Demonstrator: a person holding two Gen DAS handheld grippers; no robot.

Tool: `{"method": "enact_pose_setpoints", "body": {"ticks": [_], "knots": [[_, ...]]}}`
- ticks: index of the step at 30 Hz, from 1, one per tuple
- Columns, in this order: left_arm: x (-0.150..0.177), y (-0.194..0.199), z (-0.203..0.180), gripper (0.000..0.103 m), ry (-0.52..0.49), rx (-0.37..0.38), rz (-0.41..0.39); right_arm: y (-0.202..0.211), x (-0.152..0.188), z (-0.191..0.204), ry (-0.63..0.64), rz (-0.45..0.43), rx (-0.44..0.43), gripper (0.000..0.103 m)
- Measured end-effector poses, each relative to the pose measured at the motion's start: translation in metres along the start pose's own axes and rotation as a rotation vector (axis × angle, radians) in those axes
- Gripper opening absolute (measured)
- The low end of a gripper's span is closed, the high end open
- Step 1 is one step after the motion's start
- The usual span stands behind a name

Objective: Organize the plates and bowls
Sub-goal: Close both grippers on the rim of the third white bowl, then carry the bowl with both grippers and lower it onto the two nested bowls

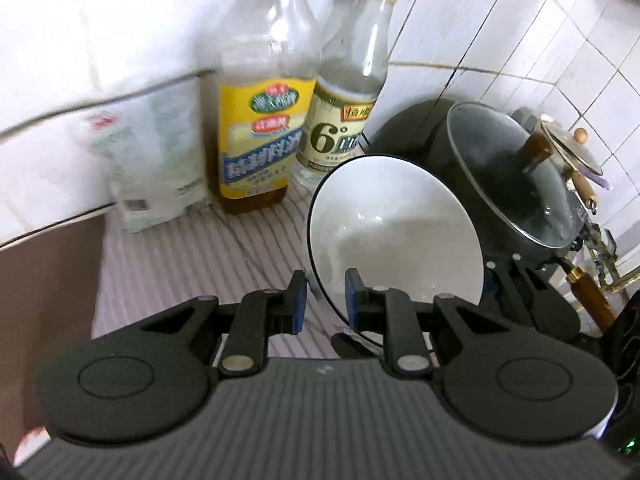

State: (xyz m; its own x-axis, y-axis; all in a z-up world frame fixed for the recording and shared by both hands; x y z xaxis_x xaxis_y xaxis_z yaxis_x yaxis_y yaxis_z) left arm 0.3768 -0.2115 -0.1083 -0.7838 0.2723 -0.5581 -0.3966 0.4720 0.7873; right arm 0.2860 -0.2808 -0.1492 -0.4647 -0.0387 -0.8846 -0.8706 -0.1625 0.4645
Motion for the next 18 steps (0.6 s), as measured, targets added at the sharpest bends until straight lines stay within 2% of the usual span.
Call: {"method": "enact_pose_setpoints", "body": {"ticks": [4, 8, 13, 18], "knots": [[0.014, 0.04, -0.014, 0.018, -0.057, -0.067, -0.004, 0.031, 0.0, 0.024, -0.03, -0.055, -0.038, 0.097], [0.033, 0.077, -0.022, 0.018, -0.051, -0.091, -0.004, 0.062, 0.0, 0.046, -0.043, -0.083, -0.069, 0.097], [0.068, 0.111, -0.024, 0.018, -0.003, -0.101, -0.01, 0.093, 0.001, 0.068, -0.009, -0.062, -0.11, 0.097], [0.098, 0.122, -0.024, 0.018, 0.044, -0.079, -0.006, 0.115, 0.012, 0.081, 0.049, -0.015, -0.144, 0.097]]}}
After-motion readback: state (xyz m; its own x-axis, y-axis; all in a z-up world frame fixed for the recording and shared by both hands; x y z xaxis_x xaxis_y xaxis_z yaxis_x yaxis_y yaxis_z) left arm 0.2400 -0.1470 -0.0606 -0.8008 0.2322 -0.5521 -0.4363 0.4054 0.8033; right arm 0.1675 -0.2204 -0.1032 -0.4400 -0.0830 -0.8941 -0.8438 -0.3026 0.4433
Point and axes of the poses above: each gripper's, at about its wrist camera, not at the fingertips, and y roughly against the way its jaws point, z to its left, x to its underside, the point moved 4 cm from there along -y, roughly the way its jaws point, and after that the axes turned 1 degree about -z, right-handed, at the moved point
